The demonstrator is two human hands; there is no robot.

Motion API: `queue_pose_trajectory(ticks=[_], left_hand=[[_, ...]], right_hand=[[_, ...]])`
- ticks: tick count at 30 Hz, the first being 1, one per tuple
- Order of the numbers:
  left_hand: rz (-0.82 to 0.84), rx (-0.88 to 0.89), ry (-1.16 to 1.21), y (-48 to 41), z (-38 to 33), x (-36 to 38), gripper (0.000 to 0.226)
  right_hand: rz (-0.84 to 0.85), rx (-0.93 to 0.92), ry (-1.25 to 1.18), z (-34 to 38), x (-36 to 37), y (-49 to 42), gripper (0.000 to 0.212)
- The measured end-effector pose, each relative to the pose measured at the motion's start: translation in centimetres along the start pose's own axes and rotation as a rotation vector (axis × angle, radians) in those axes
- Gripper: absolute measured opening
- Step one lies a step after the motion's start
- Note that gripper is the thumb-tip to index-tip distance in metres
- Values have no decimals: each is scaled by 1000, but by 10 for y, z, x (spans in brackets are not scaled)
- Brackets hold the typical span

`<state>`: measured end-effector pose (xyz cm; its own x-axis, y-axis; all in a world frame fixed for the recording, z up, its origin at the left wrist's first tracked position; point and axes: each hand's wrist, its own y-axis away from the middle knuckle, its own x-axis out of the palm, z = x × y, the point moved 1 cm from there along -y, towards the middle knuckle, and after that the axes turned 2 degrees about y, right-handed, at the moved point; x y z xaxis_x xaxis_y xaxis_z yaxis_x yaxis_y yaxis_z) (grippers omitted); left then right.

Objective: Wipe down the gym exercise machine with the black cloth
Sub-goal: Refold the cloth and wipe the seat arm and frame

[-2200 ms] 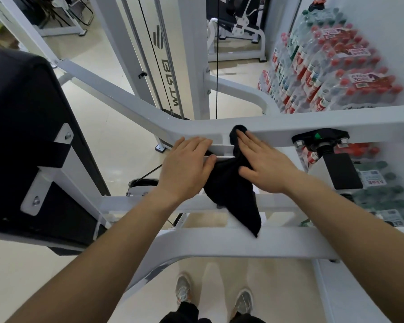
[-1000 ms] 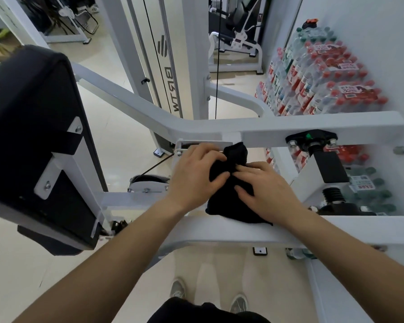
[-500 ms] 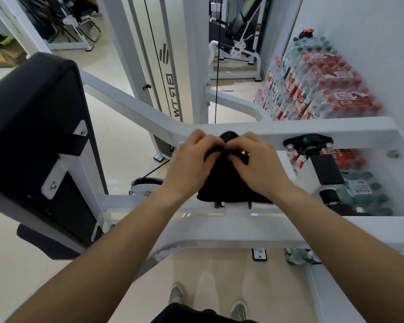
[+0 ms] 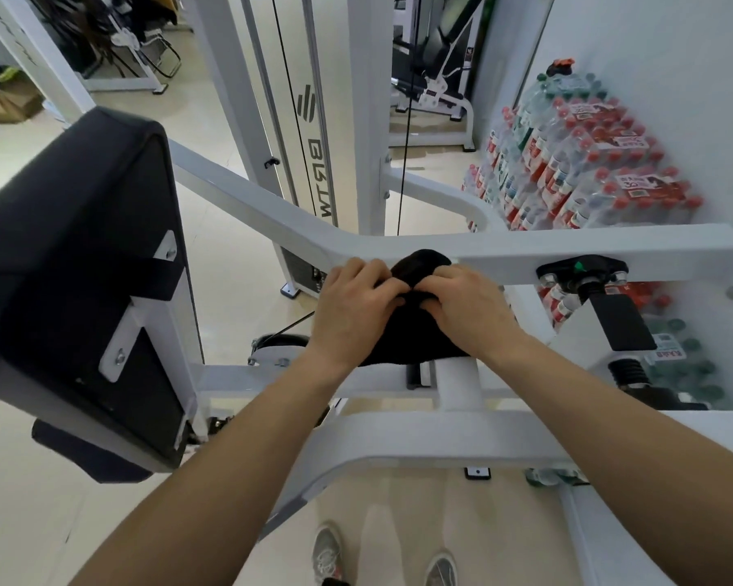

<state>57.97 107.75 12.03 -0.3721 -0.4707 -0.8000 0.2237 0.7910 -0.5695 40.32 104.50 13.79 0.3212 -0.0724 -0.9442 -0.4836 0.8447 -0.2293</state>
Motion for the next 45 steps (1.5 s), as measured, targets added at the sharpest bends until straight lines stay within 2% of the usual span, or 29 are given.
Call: queue_pose_trajectory(ticks=[4,7,11,15,18,21,23,25,27,33,36,39,45], left_hand=[[-66,-1,4,11,26,-12,13],[-45,-4,1,8,32,-16,12],[32,60,44,-12,2,-2,14],[92,102,82,-28,-27,19,6],[10,93,103,-32,-25,7,10],[-63,-2,81,-45,-9,-11,12],[23,-73,43,-54,5,-16,13],[201,-108,19,-56,18,-18,16],[329,-114,32,-52,27,-19,20],[365,-158,97,-40,48,-29,21],[389,-242,222,-40,50,-24,22],[454,-240,303,-40,30,-14,26],[456,-129,185,-57,-1,4,26]], right_hand=[[-61,-76,-42,25,4,-15,12],[-83,-83,-76,29,8,-18,10],[-34,-7,-74,-4,2,2,16],[-14,83,-47,-34,-10,20,16],[-82,91,-94,-35,-27,19,16],[-143,31,-124,-20,-36,-8,18],[-39,-12,-90,-14,-32,-32,21],[161,-28,-85,-11,-25,-46,25],[285,-32,-94,-9,-19,-50,29],[308,-131,-85,12,-11,-68,28],[336,-144,-91,12,-9,-70,25],[336,-76,-120,-6,-12,-56,26],[318,75,-266,-40,-30,-34,27]])
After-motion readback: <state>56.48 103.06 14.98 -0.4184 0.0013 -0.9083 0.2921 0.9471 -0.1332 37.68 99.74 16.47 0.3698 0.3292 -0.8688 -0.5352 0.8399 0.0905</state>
